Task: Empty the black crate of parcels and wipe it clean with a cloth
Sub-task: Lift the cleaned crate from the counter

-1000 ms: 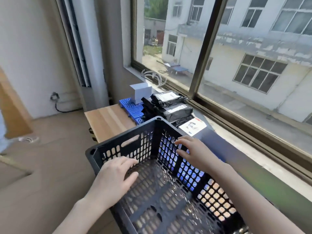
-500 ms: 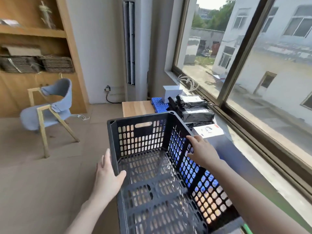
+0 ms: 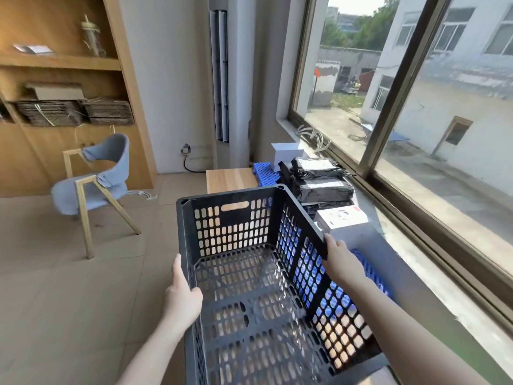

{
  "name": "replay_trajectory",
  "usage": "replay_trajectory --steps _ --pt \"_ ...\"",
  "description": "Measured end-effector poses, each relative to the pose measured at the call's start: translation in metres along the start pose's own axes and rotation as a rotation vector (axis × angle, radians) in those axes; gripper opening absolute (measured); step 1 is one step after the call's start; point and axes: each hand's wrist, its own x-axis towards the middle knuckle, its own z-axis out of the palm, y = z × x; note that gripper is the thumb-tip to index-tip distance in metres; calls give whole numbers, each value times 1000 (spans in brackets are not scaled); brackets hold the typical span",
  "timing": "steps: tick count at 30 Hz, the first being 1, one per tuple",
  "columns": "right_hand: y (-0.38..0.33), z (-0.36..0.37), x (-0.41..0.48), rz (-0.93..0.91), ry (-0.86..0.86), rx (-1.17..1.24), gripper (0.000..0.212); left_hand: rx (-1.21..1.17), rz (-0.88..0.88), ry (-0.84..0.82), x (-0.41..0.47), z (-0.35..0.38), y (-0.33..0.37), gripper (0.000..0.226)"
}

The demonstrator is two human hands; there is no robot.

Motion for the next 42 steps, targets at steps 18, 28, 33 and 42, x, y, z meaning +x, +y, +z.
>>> replay_trajectory --steps 18,28,33,42 --pt "-23 -18 -26 -52 51 25 14 46 39 34 37 -40 -4 72" --pt "-70 -68 -83 124 262 66 19 -5 293 -116 57 -107 30 68" --pt "-76 -93 -135 269 387 169 23 -12 511 -232 58 -124 66 53" --pt "-43 -133 -271 592 526 98 32 34 755 -493 1 -89 117 33"
